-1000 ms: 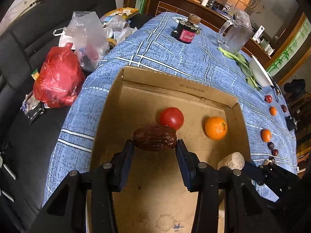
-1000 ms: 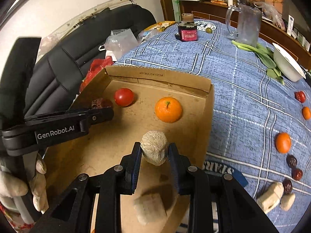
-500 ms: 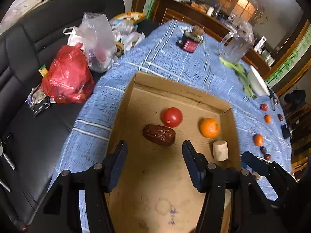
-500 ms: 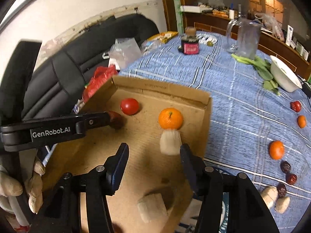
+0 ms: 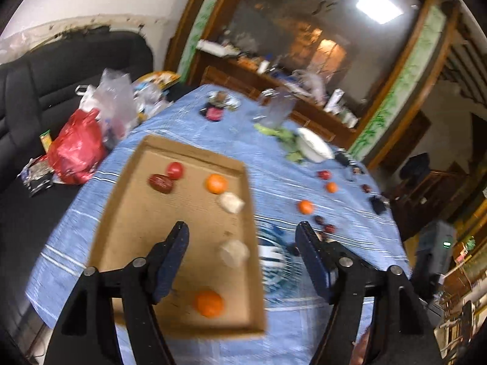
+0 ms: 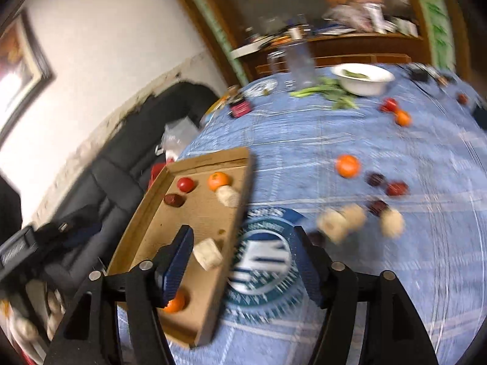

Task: Organize fruits
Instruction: 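Withdraw both open tools from the tray back over the table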

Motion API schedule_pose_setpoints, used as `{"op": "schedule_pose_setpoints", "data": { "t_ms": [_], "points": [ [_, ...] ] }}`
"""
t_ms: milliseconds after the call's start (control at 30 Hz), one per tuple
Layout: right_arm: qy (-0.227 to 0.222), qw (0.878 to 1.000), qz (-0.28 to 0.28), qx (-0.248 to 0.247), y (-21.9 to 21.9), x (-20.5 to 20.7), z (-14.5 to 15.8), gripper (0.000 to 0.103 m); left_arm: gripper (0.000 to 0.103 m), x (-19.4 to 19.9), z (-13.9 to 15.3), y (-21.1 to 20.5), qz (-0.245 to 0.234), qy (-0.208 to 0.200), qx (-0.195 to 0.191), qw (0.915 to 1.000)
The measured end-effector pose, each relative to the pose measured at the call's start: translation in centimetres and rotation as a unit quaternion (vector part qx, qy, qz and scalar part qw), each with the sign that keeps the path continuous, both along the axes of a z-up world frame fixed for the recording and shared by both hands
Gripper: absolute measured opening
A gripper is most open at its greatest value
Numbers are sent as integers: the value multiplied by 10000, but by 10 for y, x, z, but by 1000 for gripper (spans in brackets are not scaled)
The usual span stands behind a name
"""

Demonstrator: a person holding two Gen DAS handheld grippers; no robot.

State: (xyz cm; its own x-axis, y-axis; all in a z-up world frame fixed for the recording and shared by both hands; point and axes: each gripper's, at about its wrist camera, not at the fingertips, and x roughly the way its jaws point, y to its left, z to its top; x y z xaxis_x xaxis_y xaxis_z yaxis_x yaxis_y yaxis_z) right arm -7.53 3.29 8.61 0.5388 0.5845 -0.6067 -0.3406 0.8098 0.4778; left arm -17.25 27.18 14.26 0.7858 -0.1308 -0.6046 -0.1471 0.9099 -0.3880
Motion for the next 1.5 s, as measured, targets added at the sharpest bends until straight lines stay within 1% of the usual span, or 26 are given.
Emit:
{"op": "schedule_pose_setpoints", "data": {
  "t_ms": [67,100,167,233,333,367,400,533,667,800,867,1033,1133,1300,1500],
  "points": [
    [72,9994,-290,169,-27,-10,-3,71,75,-15,3,-18,4,-172,88,9998],
    [82,9988,-420,219,-39,-15,-4,71,76,-22,3,-28,20,-225,200,9995],
    [56,9972,-689,276,-62,-23,-2,71,76,-29,4,-47,11,-227,478,9986],
    [-28,9953,-915,301,-83,-32,2,71,76,-33,4,-61,-60,-215,620,9978],
    [-198,9920,-1198,359,-113,-48,10,71,76,-38,4,-76,-146,-200,627,9977],
    [-254,9908,-1274,375,-122,-53,12,73,76,-38,4,-80,-185,-191,632,9976],
    [-300,9899,-1334,377,-128,-57,14,75,76,-39,3,-86,-233,-177,654,9974],
    [-457,9862,-1555,349,-148,-69,18,77,80,-37,-7,-108,-484,-69,741,9960],
    [-426,9861,-1583,274,-152,-69,13,77,80,-29,-23,-126,-767,138,822,9936],
    [-328,9876,-1520,204,-147,-62,0,77,80,-22,-42,-133,-888,332,858,9918],
    [-264,9888,-1466,110,-142,-57,-9,77,80,-16,-54,-133,-912,461,869,9910],
    [53,9913,-1315,-37,-134,-40,-36,77,80,1,-79,-132,-970,738,828,9891],
    [156,9916,-1279,-74,-132,-32,-43,77,80,10,-87,-131,-982,814,788,9887],
    [279,9931,-1123,-187,-129,-12,-43,77,80,19,-96,-131,-1016,906,767,9877],
    [349,9934,-920,-594,-115,8,-44,77,80,23,-97,-131,-1020,883,836,9873]
  ]
}}
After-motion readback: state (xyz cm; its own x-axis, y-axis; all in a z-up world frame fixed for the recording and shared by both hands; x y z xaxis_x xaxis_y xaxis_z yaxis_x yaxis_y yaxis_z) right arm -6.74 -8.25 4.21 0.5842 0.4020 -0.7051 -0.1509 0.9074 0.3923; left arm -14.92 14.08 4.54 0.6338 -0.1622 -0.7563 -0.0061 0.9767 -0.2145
